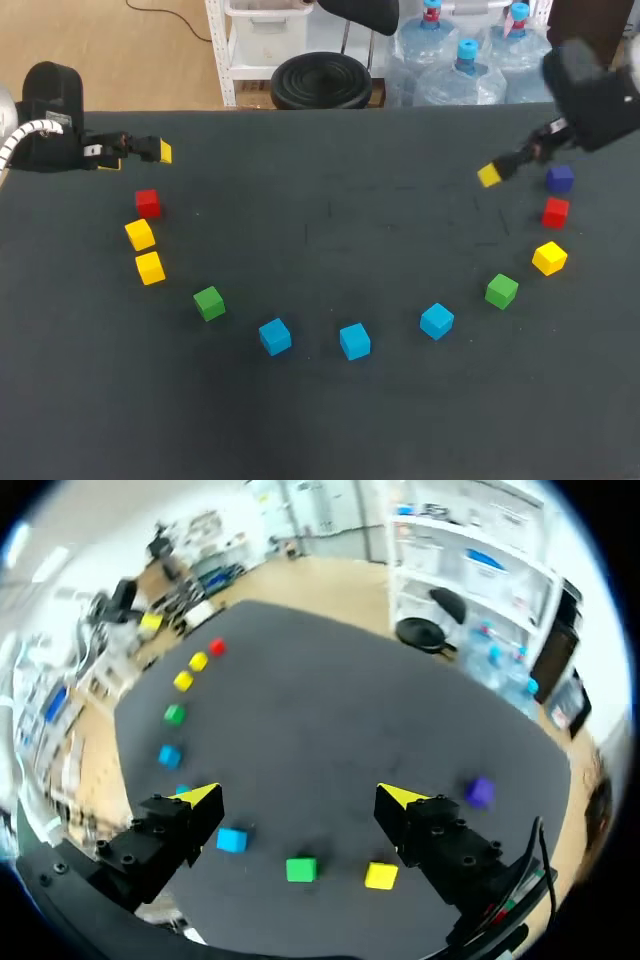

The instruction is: Place the blue cubes, place green cubes on the blue cubes, place the yellow cubes on the green cubes, then place the red cubes on the yellow cubes, and place purple cube on the red cubes.

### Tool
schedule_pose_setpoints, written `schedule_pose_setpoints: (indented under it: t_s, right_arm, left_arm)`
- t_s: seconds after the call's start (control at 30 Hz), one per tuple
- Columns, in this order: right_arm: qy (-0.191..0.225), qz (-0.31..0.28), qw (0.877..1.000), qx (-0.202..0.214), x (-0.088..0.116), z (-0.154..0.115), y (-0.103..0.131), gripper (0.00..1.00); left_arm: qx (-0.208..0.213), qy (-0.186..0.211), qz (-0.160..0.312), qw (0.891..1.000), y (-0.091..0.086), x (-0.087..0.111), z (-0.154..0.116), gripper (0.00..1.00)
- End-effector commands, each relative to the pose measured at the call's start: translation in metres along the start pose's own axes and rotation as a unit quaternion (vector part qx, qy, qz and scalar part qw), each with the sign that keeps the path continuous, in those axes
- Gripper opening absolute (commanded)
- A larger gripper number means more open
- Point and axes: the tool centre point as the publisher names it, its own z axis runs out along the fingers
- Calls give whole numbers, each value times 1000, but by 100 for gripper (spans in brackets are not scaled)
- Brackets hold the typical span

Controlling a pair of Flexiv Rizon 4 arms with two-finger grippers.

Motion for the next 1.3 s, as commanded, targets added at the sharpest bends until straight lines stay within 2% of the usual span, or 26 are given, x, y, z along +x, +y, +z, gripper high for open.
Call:
schedule_pose_setpoints:
  t_s: [0.03,0.23,0.33,0.4,0.6,0.83,1.03,1.17,1.3]
  right_arm:
    - [66,-85,994,-29,-3,12,10,100]
    - [101,-148,982,-66,5,21,26,100]
    - [127,-199,970,-59,10,25,38,100]
    - [139,-224,962,-75,13,27,50,100]
    - [170,-195,961,-96,18,37,66,100]
    - [194,-213,952,-107,37,50,76,100]
    - [237,-173,951,-99,53,58,77,100]
    - [231,-180,951,-102,60,60,80,100]
    - [252,-128,954,-98,67,65,78,100]
  left_arm:
    - [6,-3,1,1000,2,1,0,100]
    - [6,-3,1,1000,2,1,0,100]
    - [6,-3,1,1000,2,1,0,100]
    - [6,-3,1,1000,2,1,0,100]
    - [6,-3,1,1000,2,1,0,100]
    - [6,-3,1,1000,2,1,0,100]
    - [6,-3,1,1000,2,1,0,100]
    - [6,-3,1,1000,2,1,0,100]
    - [6,-3,1,1000,2,1,0,100]
